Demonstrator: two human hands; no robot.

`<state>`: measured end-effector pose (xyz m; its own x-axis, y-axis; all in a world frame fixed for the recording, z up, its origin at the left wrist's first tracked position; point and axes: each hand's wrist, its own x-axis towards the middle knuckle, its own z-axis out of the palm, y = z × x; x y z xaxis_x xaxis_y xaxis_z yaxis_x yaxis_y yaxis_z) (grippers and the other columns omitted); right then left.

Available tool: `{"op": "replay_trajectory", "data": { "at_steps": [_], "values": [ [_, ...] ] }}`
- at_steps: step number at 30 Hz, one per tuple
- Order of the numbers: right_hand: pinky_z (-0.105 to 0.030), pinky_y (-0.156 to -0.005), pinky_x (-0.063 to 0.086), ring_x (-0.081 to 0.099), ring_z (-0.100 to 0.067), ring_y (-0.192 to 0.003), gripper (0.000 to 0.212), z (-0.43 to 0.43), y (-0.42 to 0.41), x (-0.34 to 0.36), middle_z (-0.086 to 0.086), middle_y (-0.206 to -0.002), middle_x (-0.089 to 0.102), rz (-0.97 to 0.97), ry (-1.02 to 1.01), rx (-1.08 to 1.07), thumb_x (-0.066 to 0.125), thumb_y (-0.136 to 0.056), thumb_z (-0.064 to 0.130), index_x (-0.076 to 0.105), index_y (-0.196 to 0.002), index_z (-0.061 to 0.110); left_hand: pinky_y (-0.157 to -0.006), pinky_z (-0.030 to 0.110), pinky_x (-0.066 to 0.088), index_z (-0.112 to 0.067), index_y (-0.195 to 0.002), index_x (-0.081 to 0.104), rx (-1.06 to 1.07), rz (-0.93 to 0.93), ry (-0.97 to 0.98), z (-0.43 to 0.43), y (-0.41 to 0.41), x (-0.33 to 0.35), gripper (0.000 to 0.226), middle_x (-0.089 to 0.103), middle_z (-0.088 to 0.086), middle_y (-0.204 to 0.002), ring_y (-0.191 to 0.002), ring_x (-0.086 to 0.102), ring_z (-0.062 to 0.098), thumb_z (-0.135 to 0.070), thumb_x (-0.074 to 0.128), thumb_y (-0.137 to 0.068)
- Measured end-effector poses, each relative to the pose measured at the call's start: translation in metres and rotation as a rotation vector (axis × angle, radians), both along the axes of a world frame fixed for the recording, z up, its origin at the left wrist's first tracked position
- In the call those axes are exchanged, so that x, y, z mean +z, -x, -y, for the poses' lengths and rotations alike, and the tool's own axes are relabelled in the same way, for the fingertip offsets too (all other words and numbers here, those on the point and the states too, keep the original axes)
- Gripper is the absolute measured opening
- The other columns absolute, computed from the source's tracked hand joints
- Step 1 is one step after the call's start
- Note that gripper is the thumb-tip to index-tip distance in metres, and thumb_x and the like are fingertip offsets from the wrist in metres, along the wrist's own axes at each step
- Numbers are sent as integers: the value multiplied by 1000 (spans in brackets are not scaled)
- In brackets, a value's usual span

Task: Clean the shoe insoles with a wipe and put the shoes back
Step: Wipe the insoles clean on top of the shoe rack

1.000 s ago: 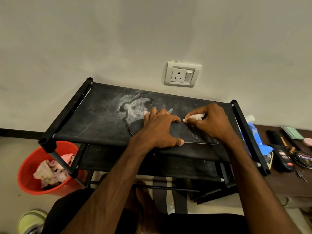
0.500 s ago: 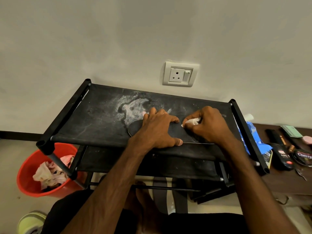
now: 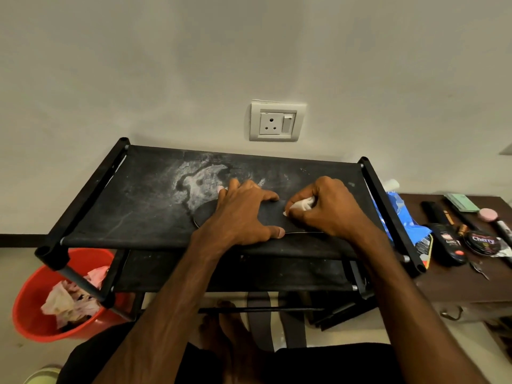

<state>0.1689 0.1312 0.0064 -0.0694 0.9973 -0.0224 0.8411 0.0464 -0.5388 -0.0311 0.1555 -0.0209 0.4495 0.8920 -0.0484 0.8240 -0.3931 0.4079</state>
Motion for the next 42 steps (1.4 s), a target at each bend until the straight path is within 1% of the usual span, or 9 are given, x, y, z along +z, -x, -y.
{"op": "replay_trajectory", "data": {
  "at_steps": [4,11,14,19,27,30,34,38,42],
  "values": [
    [-40,-77,62,72,-10,-76,11,-4,6,-7,8,-80,78,-46,-78,-48,78,-80,26,83,-85,34,-116,54,23,-47,-142,47,4,16,13,0,2,0,79,43,-5,-144,-133,29,26,-70,73,-72],
    [-38,-81,62,72,-3,-85,11,16,-9,-4,17,-88,78,-4,29,87,81,-79,33,83,-88,38,-113,52,25,-50,-139,49,0,37,-8,-2,5,-2,78,46,-9,-140,-129,30,23,-73,73,-69],
    [-39,-80,62,71,-6,-85,10,21,-9,-7,14,-91,78,24,-69,-10,80,-82,36,83,-91,38,-114,52,26,-50,-139,49,7,42,-3,-2,7,-1,78,46,-10,-140,-129,31,23,-74,73,-69],
    [-38,-74,61,70,-4,-78,7,23,-2,-12,13,-85,77,-107,-249,-85,79,-85,34,82,-91,32,-112,51,28,-49,-140,49,-6,35,10,-1,9,2,78,46,-9,-140,-128,31,22,-74,73,-70],
    [-35,-75,61,70,-4,-80,8,22,-5,-18,12,-89,77,-102,-255,-63,78,-86,31,82,-94,32,-104,44,27,-50,-137,50,13,-12,-19,-4,20,3,78,48,-10,-136,-125,32,20,-77,72,-67],
    [-33,-76,61,69,-2,-81,9,22,-7,-18,14,-91,76,-103,-263,-66,79,-87,33,82,-95,32,-99,39,26,-48,-138,49,14,-21,-33,-3,21,1,85,46,-11,-136,-125,31,18,-83,69,-63],
    [-33,-74,61,70,-3,-81,8,21,-5,-18,13,-89,76,-131,-281,-59,79,-86,30,82,-93,31,-99,40,25,-45,-141,47,6,36,-93,1,9,0,97,44,-13,-141,-127,29,16,-91,56,-57],
    [-33,-76,60,70,-2,-82,10,24,-6,-16,12,-90,77,-137,-296,-71,78,-85,27,82,-94,29,-98,42,27,-45,-138,50,-43,14,-144,3,-6,-4,78,49,-13,-138,-125,32,18,-79,66,-70],
    [-23,-80,57,69,1,-86,13,24,-14,-14,14,-94,77,-143,-316,-120,78,-86,22,83,-96,28,-101,45,27,-46,-135,53,-37,47,-104,3,-6,-3,71,51,-12,-137,-126,33,20,-73,71,-71]
  ]
}}
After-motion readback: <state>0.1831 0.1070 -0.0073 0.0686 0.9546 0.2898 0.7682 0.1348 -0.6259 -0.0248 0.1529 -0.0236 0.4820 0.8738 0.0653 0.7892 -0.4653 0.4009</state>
